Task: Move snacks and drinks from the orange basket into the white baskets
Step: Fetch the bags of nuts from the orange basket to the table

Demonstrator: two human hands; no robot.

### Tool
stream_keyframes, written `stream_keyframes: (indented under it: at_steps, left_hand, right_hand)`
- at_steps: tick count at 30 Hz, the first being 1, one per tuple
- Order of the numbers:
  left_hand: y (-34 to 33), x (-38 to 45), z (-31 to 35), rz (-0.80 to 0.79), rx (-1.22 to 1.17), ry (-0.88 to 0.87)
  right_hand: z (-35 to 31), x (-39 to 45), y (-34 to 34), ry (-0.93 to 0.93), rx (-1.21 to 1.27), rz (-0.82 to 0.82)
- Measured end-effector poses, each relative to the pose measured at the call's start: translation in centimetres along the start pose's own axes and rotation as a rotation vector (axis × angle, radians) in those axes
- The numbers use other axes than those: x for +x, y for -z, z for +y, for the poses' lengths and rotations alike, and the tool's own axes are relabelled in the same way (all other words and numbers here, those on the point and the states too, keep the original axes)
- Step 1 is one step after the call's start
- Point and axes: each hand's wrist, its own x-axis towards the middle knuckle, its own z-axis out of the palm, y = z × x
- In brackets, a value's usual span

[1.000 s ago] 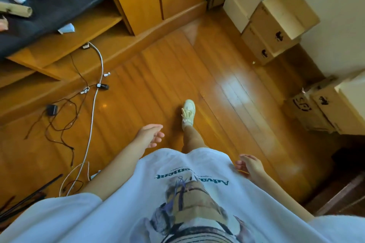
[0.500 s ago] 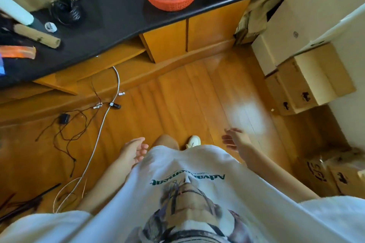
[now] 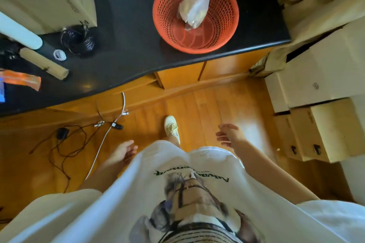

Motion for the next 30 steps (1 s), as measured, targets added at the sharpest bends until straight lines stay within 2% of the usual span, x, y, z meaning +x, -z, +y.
stream_keyframes:
  at_steps: [5,11,15,19,24,27,30]
  left_hand:
    - [-4.5,-1.9,12.3,0.013,0.171,-0.158]
    - [-11.5,-3.1,22.6,-0.093,0.333,-0.364]
    - [-15.6,-2.0,27.7,-0.137,0.395,-0.445]
    - [-18.7,0.1,32.8,-0.147,0.349,-0.539]
    - [-21.4,4.3,38.4,-0.023,0.348,-0.604]
    - [-22.6,7.8,40.8,0.076,0.522,-0.682]
    - [-23.6,10.7,42.2,0.133,0.727,-0.838]
  right_hand:
    - [-3.2,2.5,0.3,-0.067,0.051,0.081]
    - [-6.6,4.0,1.7,-0.106,0.154,0.15]
    - [-12.2,5.8,2.8,-0.016,0.221,0.13]
    - [-20.7,8.8,2.6,0.105,0.227,0.055]
    - [-30.6,14.1,0.6,0.31,0.115,-0.078]
    - [-35.0,19.0,-1.3,0.383,-0.047,-0.085]
    - [-37.7,23.4,-2.8,0.418,-0.289,-0.055]
